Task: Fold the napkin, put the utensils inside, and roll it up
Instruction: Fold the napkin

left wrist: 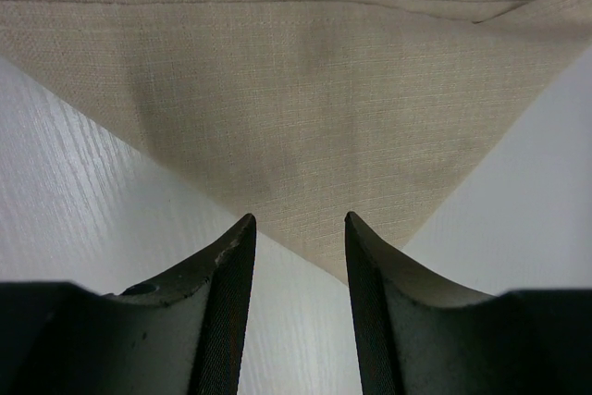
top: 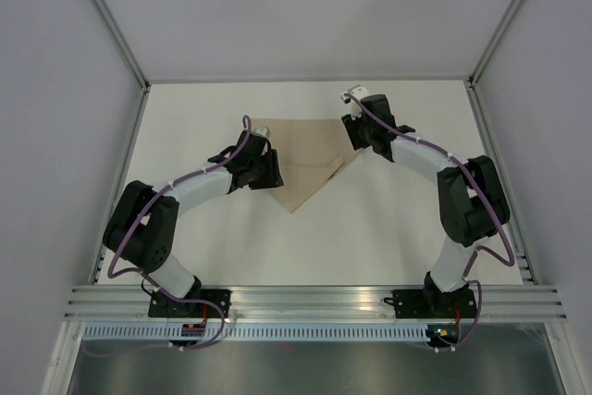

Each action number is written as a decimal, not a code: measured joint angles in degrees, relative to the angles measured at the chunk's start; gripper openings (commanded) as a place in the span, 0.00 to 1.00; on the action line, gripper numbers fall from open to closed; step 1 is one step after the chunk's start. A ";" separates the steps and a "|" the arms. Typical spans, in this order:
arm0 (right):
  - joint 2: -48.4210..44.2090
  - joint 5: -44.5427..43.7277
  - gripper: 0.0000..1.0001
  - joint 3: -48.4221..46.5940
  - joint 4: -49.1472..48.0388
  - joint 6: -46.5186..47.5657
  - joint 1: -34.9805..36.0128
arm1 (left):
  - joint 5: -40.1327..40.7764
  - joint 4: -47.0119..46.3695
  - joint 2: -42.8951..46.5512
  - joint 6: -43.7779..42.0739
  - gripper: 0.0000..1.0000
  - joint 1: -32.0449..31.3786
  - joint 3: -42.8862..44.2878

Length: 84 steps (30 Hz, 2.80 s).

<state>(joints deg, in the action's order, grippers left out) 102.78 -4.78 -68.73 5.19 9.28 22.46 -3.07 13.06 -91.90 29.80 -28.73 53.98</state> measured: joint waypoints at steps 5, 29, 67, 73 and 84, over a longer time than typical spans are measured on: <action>3.78 5.01 0.53 -5.60 4.28 -2.27 -5.20 | -0.02 0.00 -0.35 0.02 0.49 0.00 -0.72; 25.73 30.77 0.62 -24.79 8.83 -21.77 -27.26 | -0.39 -1.22 -1.44 0.00 0.48 0.00 -0.68; 28.35 46.07 0.59 -16.15 -13.70 -44.17 -31.39 | -0.55 -1.01 -1.18 0.00 0.47 0.00 -0.70; 28.37 46.23 0.59 -15.80 -14.69 -45.59 -31.52 | -0.55 -1.01 -1.18 0.00 0.47 0.00 -0.70; 29.44 46.47 0.55 -15.91 -16.96 -48.22 -31.65 | -0.55 -0.96 -1.18 0.00 0.47 0.00 -0.68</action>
<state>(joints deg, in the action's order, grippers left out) 132.22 41.69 -84.64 -11.77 -38.94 -9.19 -3.62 12.10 -93.08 29.80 -28.73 53.30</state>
